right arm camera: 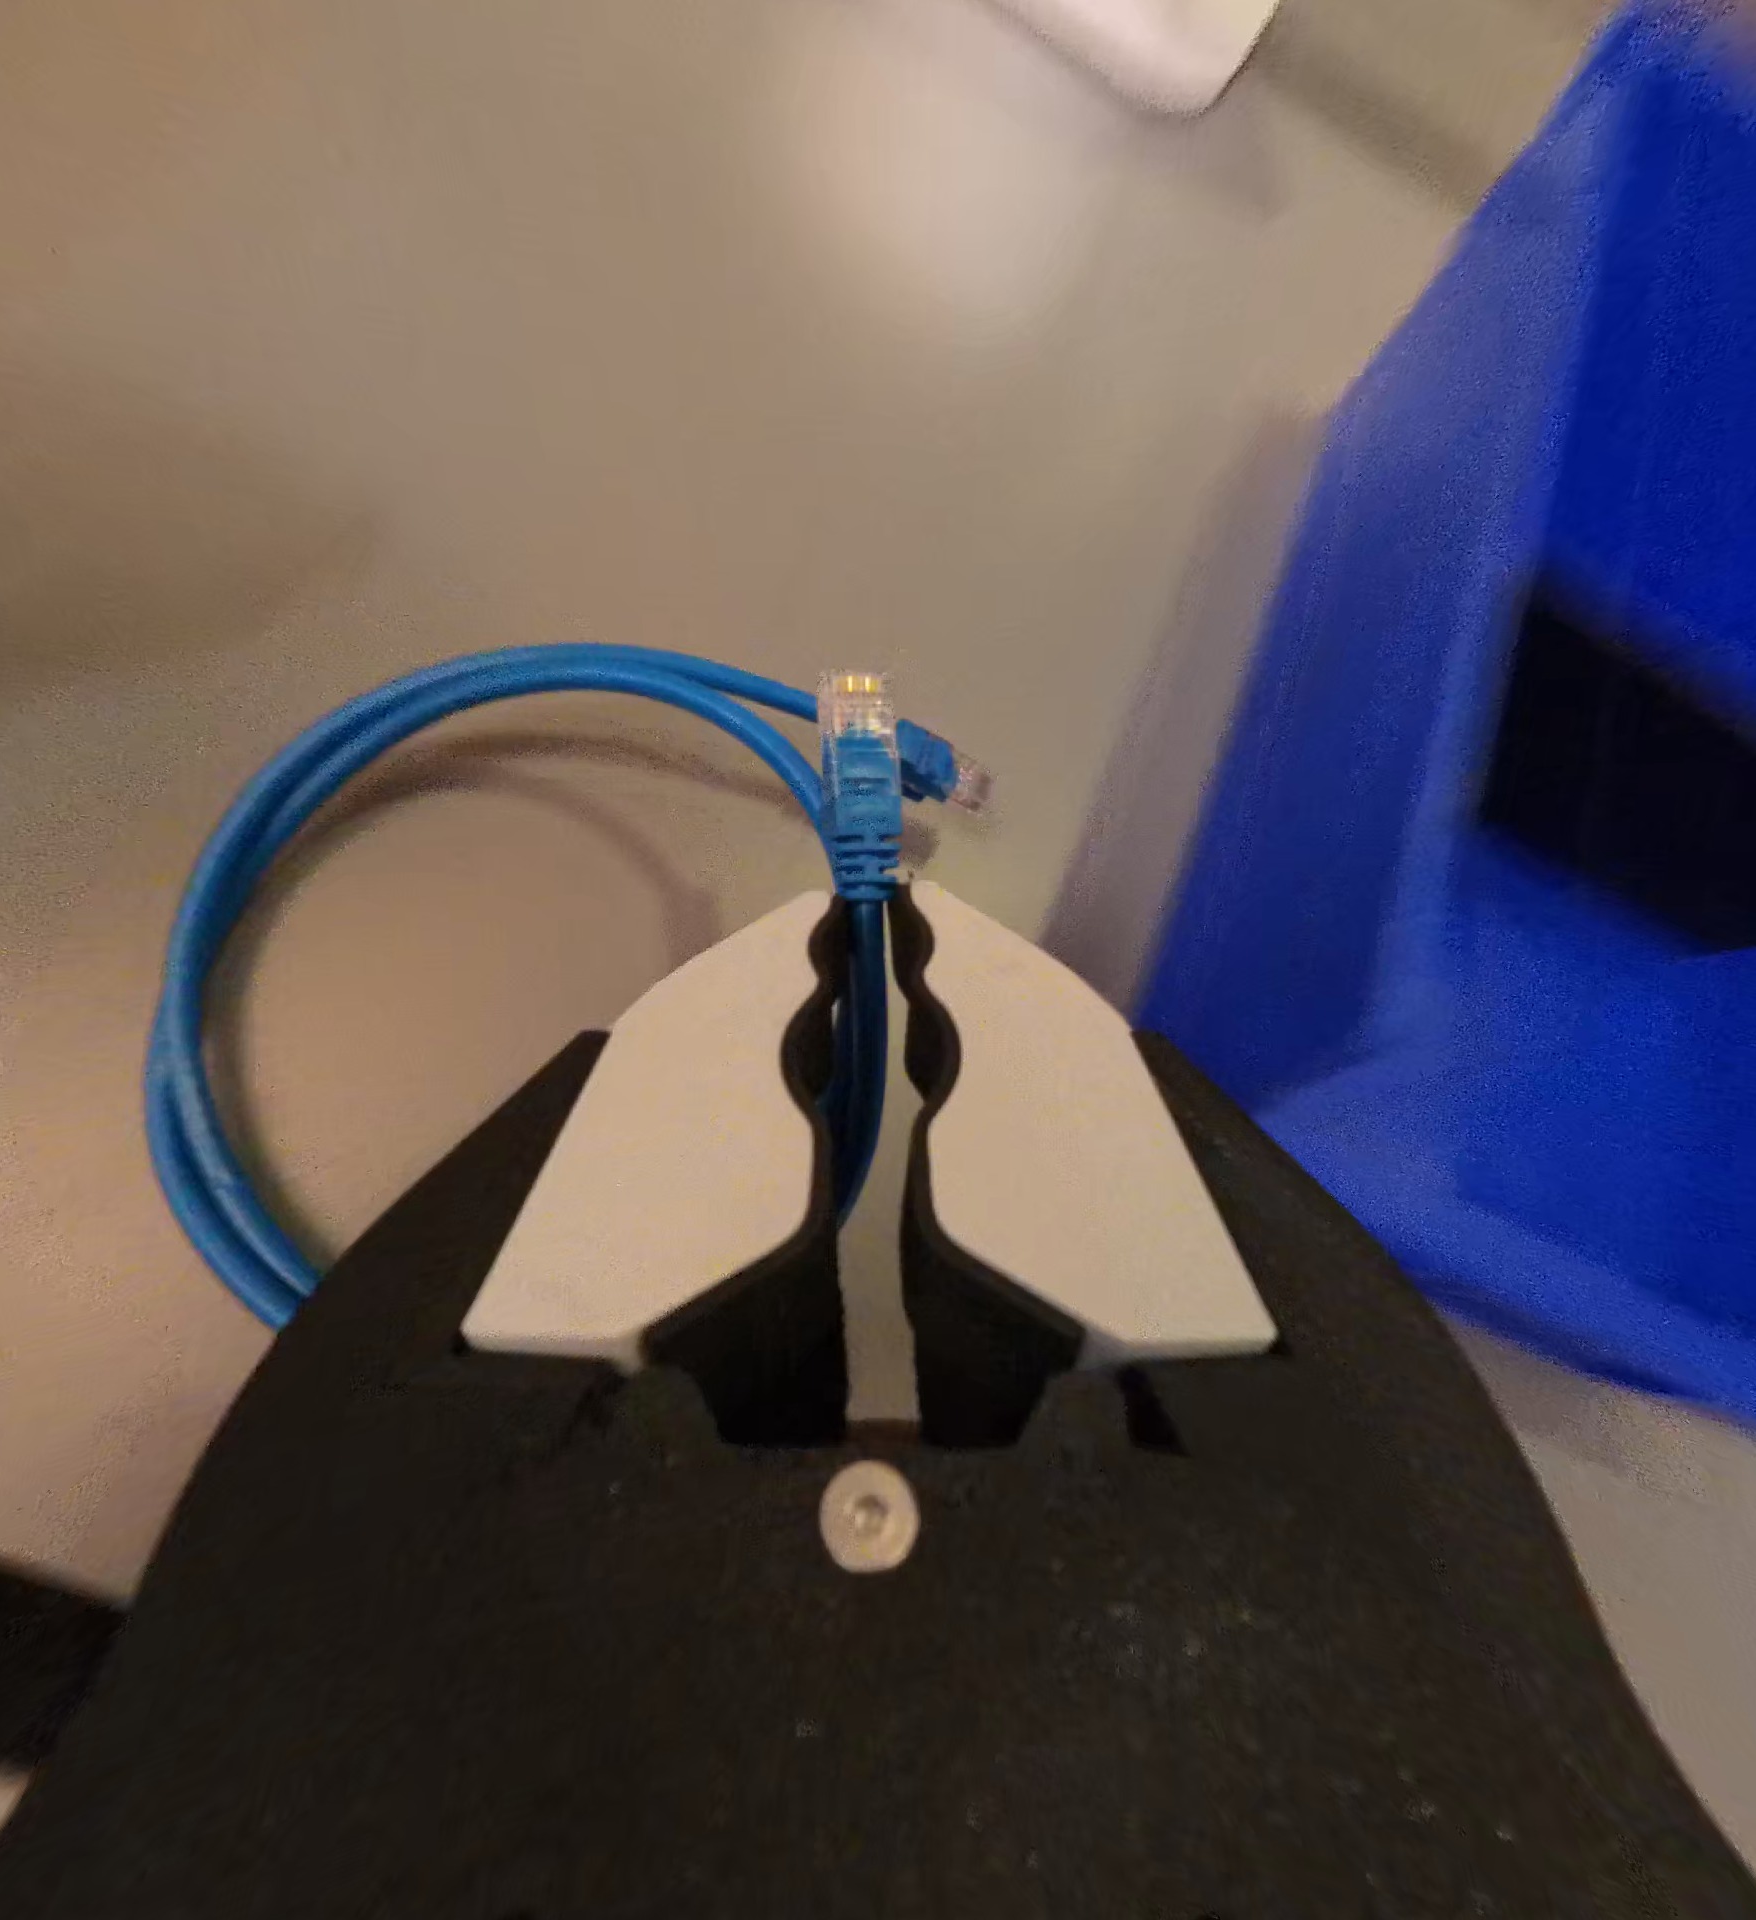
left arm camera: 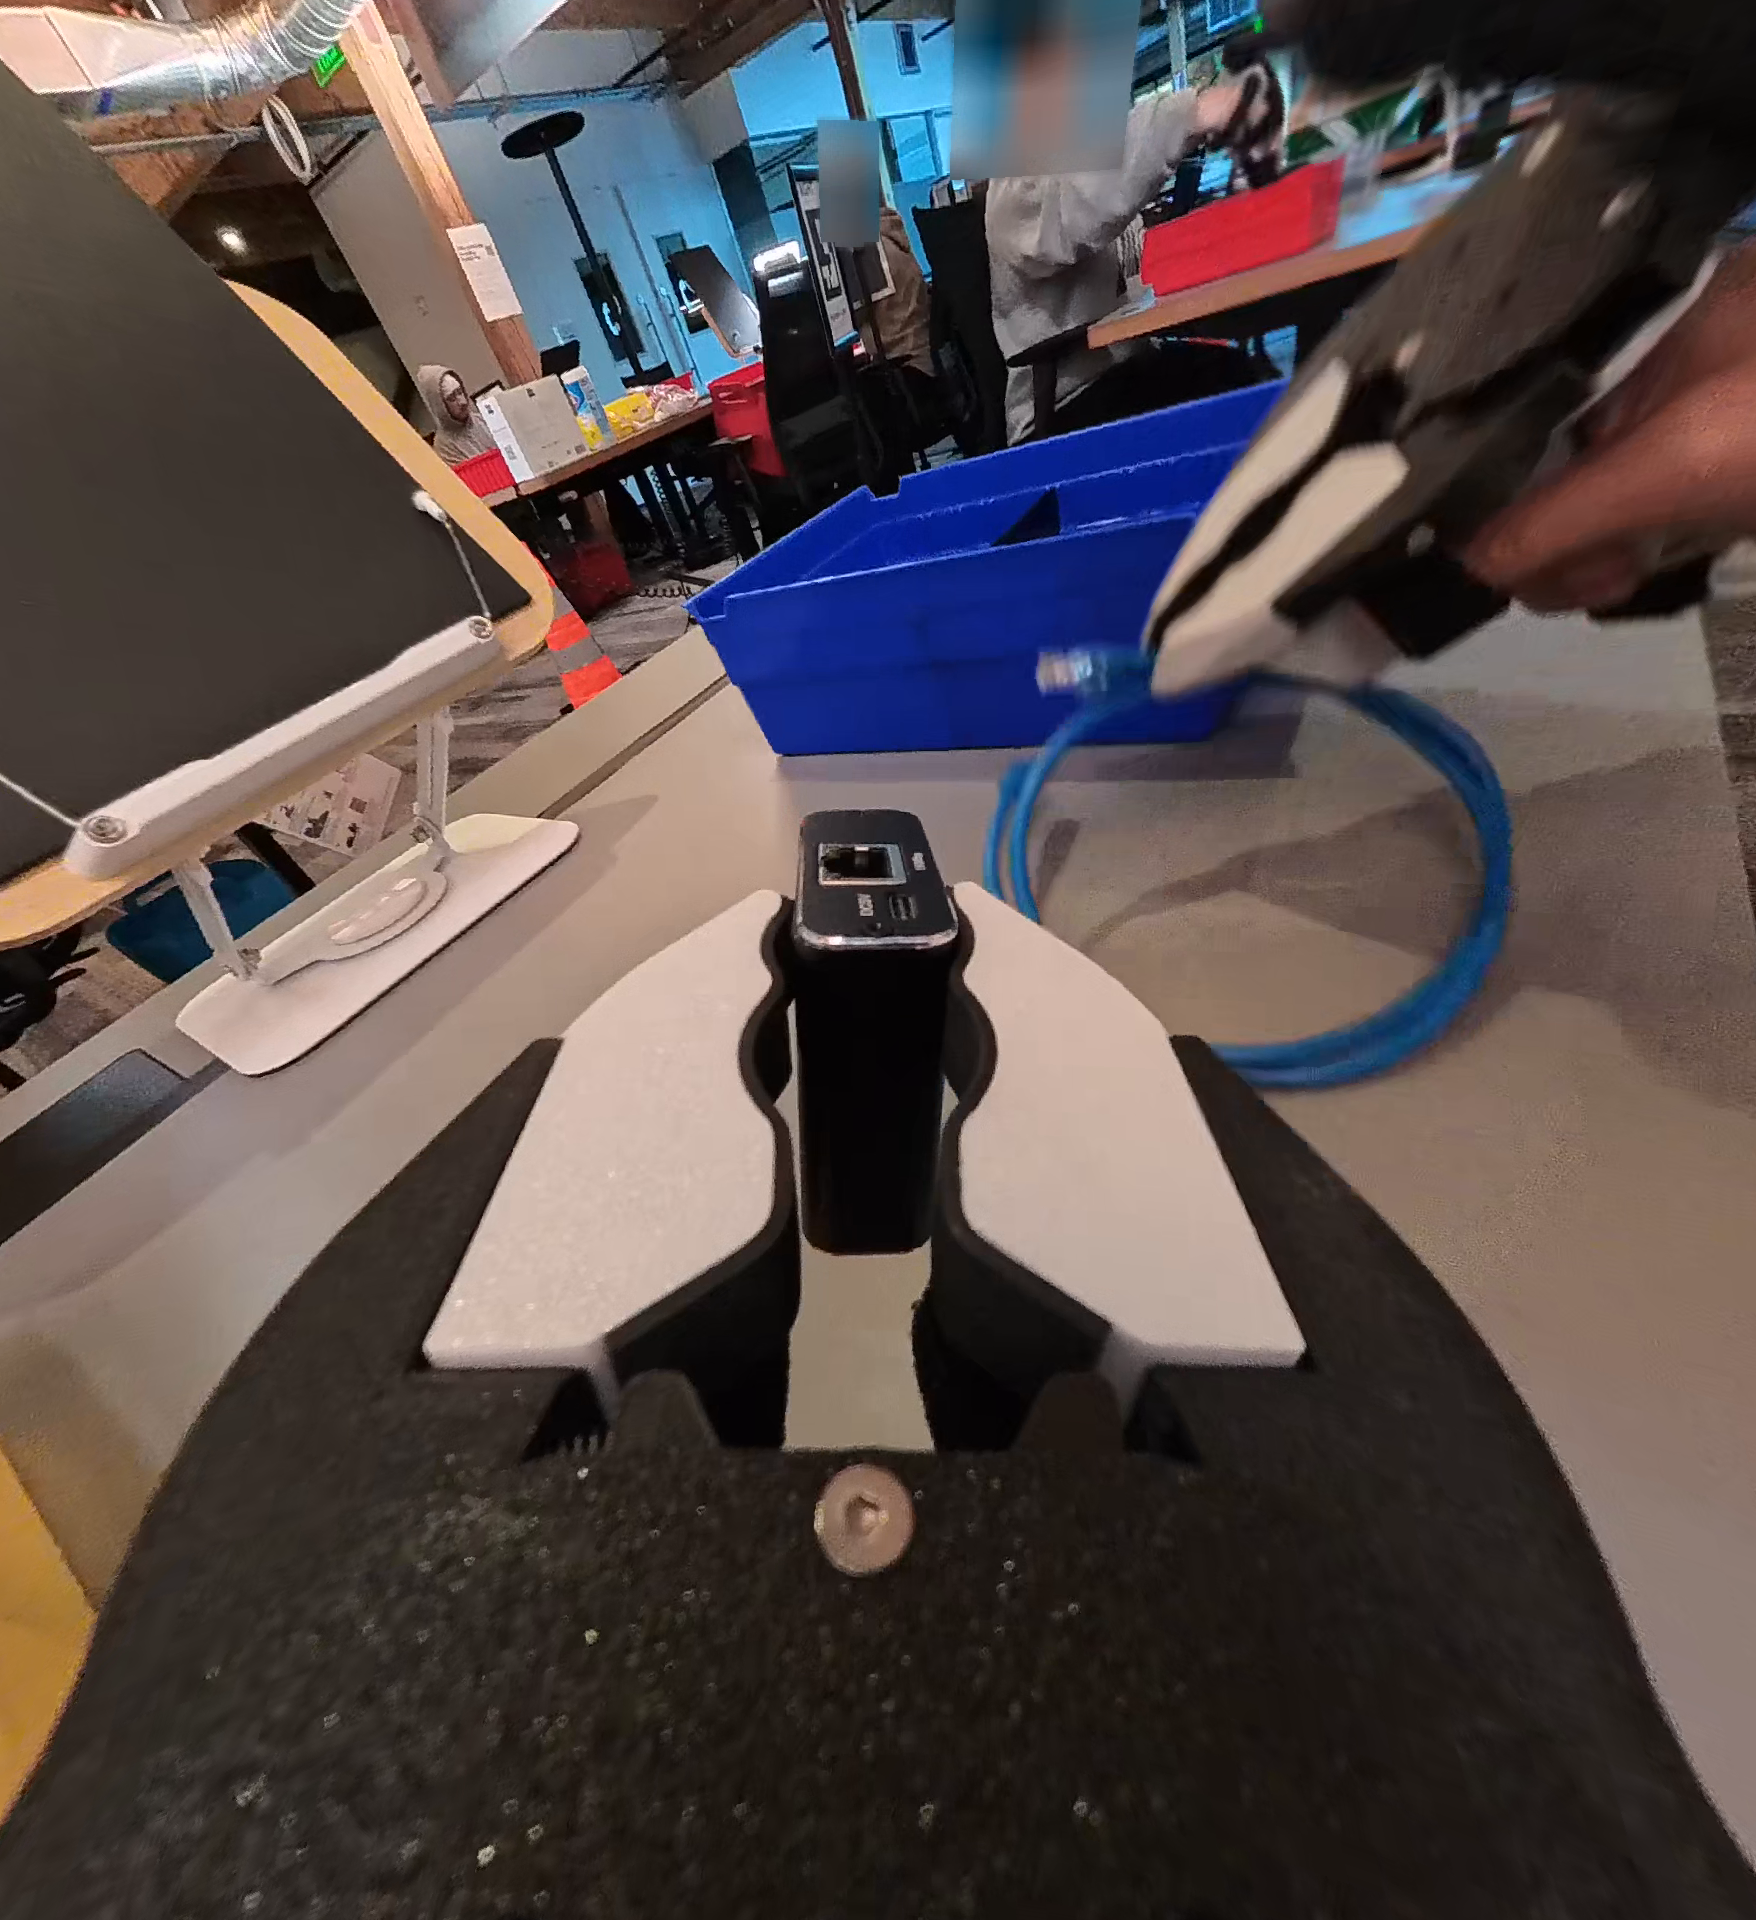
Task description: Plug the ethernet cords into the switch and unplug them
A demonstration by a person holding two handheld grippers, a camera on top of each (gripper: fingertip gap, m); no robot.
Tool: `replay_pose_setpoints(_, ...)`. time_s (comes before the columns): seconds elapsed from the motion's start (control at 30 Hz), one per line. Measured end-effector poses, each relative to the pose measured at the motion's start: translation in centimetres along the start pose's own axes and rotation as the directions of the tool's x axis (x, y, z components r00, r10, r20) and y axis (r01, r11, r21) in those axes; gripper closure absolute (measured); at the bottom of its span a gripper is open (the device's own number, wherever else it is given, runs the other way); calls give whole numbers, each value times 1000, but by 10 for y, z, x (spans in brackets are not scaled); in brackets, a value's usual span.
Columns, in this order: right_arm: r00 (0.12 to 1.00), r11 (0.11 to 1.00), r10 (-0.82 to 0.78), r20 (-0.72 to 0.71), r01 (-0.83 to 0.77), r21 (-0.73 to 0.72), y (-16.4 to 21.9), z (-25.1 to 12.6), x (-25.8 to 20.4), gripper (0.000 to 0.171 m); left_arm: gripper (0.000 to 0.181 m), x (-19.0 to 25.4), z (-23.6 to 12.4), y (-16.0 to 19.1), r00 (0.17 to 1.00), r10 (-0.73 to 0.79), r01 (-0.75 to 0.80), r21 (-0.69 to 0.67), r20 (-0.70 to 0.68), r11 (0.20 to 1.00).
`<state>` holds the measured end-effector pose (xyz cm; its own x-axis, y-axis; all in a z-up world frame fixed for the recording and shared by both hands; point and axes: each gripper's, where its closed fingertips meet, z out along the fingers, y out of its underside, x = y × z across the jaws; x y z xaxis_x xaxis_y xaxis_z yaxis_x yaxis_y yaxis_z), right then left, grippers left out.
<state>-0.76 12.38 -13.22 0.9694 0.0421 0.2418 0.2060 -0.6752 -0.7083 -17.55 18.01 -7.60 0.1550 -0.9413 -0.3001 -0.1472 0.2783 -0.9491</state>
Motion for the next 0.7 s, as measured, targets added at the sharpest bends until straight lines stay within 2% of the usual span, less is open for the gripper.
replay_pose_setpoints(0.07,972,978,-167,-166,185,100,-36,-25,12,164,157,-3,-1,0,1000,-7,7,6,13,1000)
replay_pose_setpoints(0.17,865,872,-417,-279,467,145,-64,-45,-22,164,157,-8,-3,0,999,-23,22,9,30,1000)
replay_pose_setpoints(0.3,714,713,-658,-238,693,109,-39,-33,-100,162,157,-16,-6,-2,998,-13,12,12,57,1000)
replay_pose_setpoints(0.37,692,684,-709,-133,722,108,-17,-27,-139,162,157,-19,-8,-2,997,-16,15,15,69,1000)
replay_pose_setpoints(0.43,664,654,-736,-133,747,115,-7,-28,-156,163,157,-23,-10,-2,997,-20,19,14,81,1000)
replay_pose_setpoints(0.5,718,711,-691,-83,696,101,-3,-23,-146,164,157,-26,-12,-2,996,-23,22,14,86,1000)
replay_pose_setpoints(0.57,790,787,-610,-57,613,71,-12,-17,-113,164,157,-30,-14,-3,995,-30,28,22,95,999)
replay_pose_setpoints(0.63,797,803,-580,-171,594,44,-37,-20,-64,164,157,-31,-15,-4,994,-41,38,31,97,999)
replay_pose_setpoints(0.7,763,796,-560,-324,604,47,-74,-37,-20,163,157,-33,-15,-5,994,-46,42,36,100,998)
